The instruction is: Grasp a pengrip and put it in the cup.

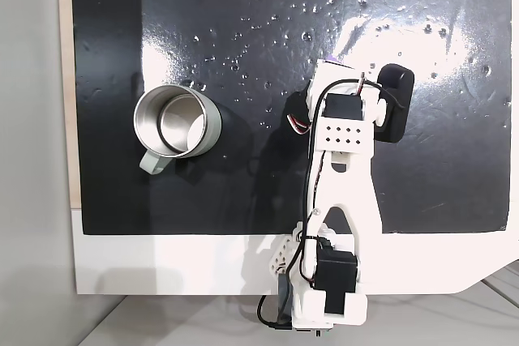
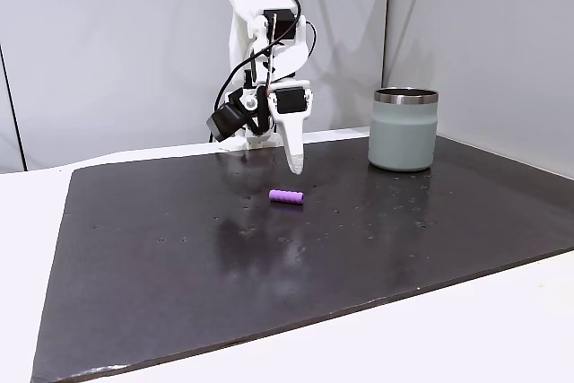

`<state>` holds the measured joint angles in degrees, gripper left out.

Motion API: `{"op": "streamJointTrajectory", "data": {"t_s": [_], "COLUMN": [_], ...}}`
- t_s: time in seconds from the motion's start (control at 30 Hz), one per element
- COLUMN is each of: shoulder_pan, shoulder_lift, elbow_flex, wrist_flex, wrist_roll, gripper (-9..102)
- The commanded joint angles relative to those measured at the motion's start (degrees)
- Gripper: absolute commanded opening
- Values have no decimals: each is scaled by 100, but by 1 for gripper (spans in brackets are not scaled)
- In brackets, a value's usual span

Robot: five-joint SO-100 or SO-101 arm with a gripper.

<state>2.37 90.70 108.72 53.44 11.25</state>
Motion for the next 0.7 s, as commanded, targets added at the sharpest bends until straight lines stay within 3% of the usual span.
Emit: {"op": "streamJointTrajectory", "data": {"t_s": [0.0, 0.27, 0.67], "shoulder_pan": [26, 281, 536], "shoulder_lift": [-70, -606, -1573], "elbow_flex": [-527, -1336, -2514], "wrist_flex": [237, 870, 1230], "wrist_roll": [369, 940, 967], "gripper": [22, 23, 23]}}
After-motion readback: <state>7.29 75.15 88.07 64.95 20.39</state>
